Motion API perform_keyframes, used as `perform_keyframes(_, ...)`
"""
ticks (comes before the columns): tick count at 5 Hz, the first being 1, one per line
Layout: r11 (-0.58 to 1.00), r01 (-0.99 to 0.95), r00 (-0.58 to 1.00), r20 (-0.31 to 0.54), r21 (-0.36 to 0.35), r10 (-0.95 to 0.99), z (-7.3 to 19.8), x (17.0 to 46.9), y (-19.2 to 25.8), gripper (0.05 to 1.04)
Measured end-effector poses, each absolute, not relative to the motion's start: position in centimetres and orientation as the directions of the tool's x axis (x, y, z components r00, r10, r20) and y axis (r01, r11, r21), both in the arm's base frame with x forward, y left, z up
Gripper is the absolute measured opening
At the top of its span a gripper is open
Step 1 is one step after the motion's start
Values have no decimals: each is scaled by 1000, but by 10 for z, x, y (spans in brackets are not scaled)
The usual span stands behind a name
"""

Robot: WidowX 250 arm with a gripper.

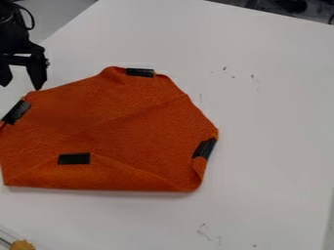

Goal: Fold the cloth to the right hand

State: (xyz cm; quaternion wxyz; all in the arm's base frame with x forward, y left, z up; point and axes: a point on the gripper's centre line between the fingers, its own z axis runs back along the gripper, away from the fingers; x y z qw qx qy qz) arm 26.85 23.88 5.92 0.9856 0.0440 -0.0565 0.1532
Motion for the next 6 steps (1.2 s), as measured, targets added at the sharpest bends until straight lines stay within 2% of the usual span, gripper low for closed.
perform_keyframes(2, 942, -325, 942, 116, 88, 315, 47, 247, 255, 999)
perform_keyframes(3, 941, -328, 943, 80, 80, 322, 33, 238, 258, 999)
perform_keyframes(5, 942, -331, 943, 41, 61, 329, 9, 235, 263, 1000)
perform_keyframes(6, 943, -328, 945, 44, 64, 325, 6, 238, 267, 956)
